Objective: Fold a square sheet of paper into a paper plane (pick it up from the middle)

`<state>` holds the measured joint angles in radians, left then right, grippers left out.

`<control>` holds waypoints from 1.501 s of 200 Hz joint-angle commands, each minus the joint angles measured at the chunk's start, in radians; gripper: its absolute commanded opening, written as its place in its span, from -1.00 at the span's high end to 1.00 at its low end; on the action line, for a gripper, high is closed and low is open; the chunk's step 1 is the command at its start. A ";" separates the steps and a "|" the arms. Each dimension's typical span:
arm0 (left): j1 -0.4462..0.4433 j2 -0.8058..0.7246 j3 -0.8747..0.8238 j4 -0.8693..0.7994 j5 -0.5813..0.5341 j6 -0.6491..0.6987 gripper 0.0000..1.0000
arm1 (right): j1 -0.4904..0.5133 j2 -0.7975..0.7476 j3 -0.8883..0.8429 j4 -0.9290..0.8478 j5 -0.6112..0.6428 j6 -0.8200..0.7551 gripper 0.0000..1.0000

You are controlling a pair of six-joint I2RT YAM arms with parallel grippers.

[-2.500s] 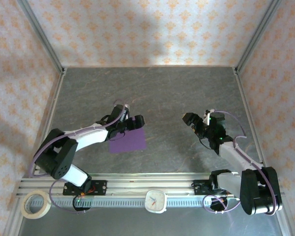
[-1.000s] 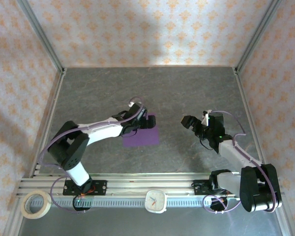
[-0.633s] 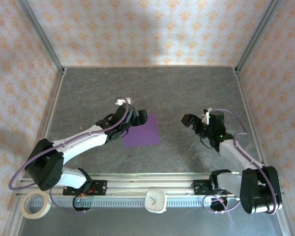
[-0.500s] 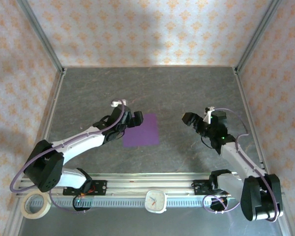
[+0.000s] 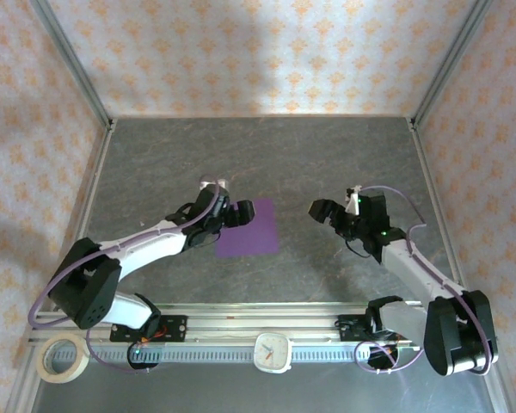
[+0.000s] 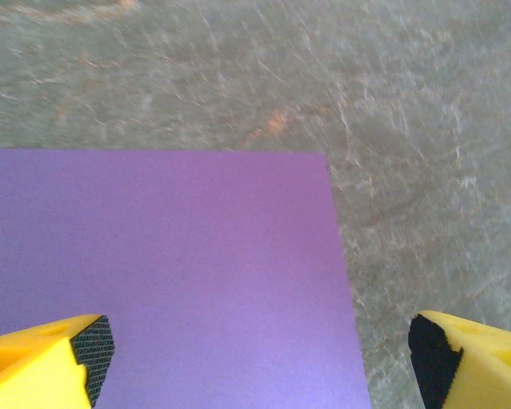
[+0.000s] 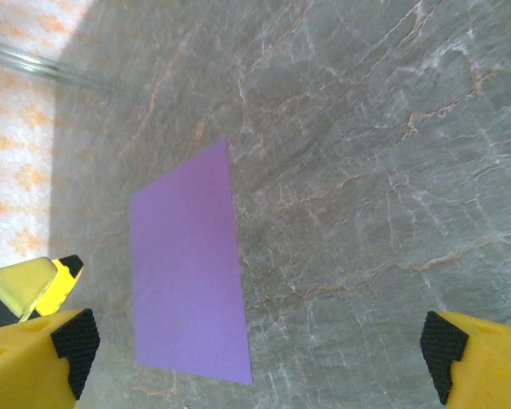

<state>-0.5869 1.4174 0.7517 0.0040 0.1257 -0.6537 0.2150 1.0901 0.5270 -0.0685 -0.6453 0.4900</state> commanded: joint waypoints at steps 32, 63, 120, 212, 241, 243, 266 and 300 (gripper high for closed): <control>-0.106 0.136 0.171 -0.215 -0.125 0.024 -0.85 | 0.049 0.044 0.083 -0.130 0.162 -0.052 -1.00; -0.158 0.246 0.297 -0.360 -0.221 0.024 -0.87 | 0.049 0.050 0.079 -0.146 0.191 -0.057 -1.00; -0.173 0.393 0.450 -0.550 -0.312 -0.007 -0.91 | 0.048 0.086 0.083 -0.146 0.193 -0.058 -1.00; -0.112 0.474 0.509 -0.591 -0.264 -0.058 -0.99 | 0.049 0.087 0.090 -0.132 0.179 -0.054 -1.00; -0.112 0.479 0.511 -0.579 -0.250 -0.061 -0.99 | 0.048 0.086 0.093 -0.130 0.179 -0.053 -1.00; -0.112 0.479 0.511 -0.577 -0.249 -0.062 -0.99 | 0.049 0.087 0.093 -0.130 0.179 -0.054 -1.00; -0.112 0.482 0.512 -0.561 -0.233 -0.069 -0.99 | 0.048 0.087 0.091 -0.131 0.184 -0.054 -0.99; -0.112 0.524 0.526 -0.560 -0.234 -0.079 -0.99 | 0.049 0.086 0.085 -0.129 0.186 -0.054 -0.99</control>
<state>-0.6983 1.8889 1.2453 -0.5423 -0.1123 -0.7105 0.2592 1.1725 0.5877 -0.1986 -0.4774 0.4473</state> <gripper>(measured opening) 0.994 0.997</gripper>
